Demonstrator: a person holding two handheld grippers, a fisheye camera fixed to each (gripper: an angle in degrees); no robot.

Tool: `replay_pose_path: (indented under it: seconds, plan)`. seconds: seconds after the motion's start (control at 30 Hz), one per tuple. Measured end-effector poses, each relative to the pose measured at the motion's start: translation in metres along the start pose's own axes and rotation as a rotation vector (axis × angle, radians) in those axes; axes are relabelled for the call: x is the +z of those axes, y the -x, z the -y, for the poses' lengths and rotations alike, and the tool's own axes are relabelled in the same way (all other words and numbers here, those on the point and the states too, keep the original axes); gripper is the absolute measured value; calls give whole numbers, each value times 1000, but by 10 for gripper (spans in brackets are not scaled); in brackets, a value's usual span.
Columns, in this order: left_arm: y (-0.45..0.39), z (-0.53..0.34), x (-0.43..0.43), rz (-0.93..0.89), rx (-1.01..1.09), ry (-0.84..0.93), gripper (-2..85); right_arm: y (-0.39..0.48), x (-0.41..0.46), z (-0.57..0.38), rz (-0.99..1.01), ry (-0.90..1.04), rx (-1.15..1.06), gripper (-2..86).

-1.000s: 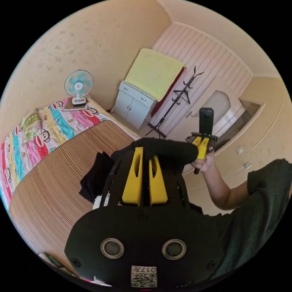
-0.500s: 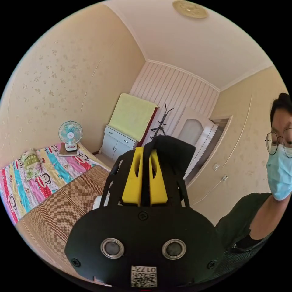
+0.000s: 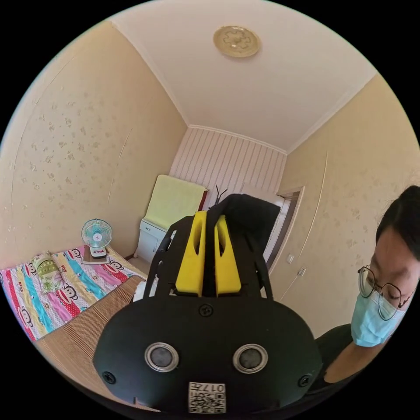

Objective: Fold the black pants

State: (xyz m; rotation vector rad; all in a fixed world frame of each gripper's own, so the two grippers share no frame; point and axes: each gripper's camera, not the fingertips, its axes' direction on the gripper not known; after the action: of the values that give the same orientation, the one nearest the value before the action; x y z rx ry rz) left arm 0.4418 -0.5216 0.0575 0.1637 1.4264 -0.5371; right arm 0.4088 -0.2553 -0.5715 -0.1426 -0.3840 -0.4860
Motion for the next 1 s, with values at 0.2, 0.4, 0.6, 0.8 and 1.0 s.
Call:
replay_pose_path:
  seconds: [0.2,0.4,0.6,0.8,1.0]
  plan:
    - [-10,62,-94,117,23,-79,15,-93,-31,41,278,-258,440,41]
    - [16,114,-195,215,22,-123,26,-225,5,72,593,-422,792,32]
    - [26,140,-282,127,56,-159,33,-291,52,122,967,-482,863,31]
    - [8,159,-326,336,74,-255,34,-305,97,178,937,-401,720,28]
    - [118,208,-306,570,-116,-169,35,-289,295,208,959,-81,678,28]
